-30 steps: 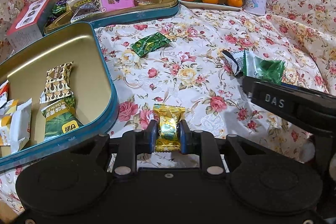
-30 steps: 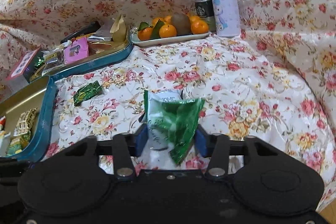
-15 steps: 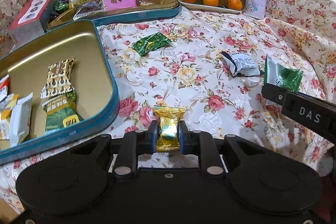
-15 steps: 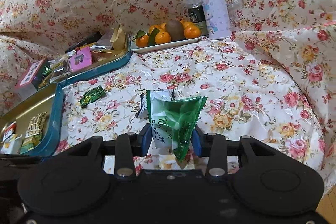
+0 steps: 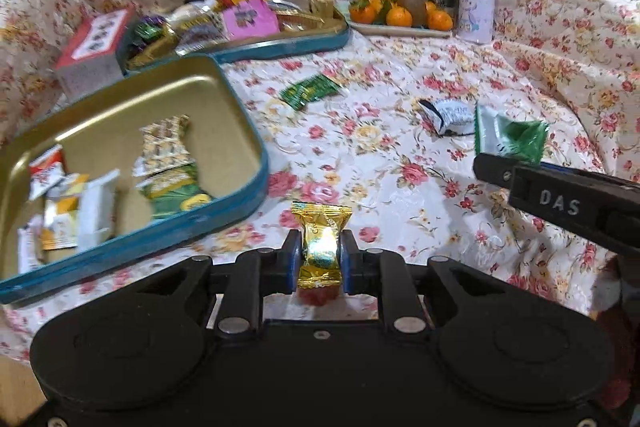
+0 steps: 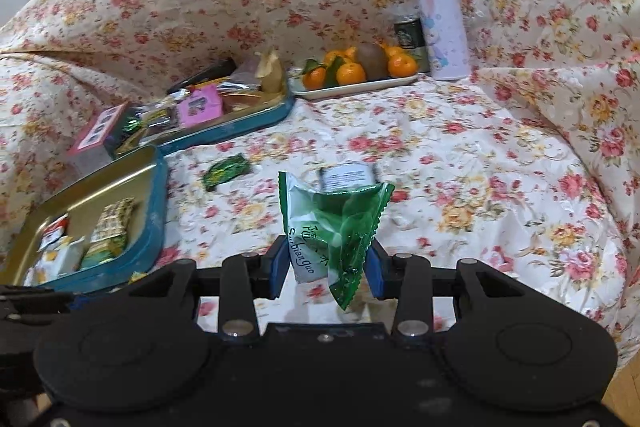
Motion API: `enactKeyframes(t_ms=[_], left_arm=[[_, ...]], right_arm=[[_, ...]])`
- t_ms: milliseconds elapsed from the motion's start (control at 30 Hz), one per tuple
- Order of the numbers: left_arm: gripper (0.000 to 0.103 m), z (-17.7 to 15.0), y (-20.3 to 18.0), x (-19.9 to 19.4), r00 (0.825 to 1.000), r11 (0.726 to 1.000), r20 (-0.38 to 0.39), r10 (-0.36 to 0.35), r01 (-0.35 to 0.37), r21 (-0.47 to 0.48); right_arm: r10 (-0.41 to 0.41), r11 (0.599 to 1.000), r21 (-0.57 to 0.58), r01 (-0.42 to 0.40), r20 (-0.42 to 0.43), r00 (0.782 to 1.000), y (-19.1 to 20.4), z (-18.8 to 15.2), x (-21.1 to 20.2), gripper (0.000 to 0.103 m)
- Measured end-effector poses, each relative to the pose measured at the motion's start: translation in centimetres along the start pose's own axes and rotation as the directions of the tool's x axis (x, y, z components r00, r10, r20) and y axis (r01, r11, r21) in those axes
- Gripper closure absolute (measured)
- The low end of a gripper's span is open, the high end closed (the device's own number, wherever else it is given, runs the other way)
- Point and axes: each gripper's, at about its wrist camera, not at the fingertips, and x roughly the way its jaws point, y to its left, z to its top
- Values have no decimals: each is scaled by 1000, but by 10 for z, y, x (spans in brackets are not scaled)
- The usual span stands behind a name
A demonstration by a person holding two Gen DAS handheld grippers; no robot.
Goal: Organize snacks
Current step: 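Carry the gold candy and the Sabudge packet over the gold tin tray, then open the left tool to drop the gold candy into the tray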
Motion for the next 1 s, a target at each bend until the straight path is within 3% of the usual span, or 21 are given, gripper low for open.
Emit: enactKeyframes(t_ms=[300,533,767,1000], left_arm=[[77,5,55,-38,995,996,81,62,-55,-77],[77,9,113,-51,971,970,130,199,-176,-170],[77,8,170,-48,950,924,123,286,-239,-299],[77,2,200,-41,949,899,80,305,-259,-354]], right_arm=[[77,994,-71,-77,-12,997,44,0,-7,61],[133,982,-128,-135,-28,991,82,2,-5,61],[189,966,-172,-193,-38,981,123,12,3,61],[234,949,-207,-238,-43,971,162,19,10,61]])
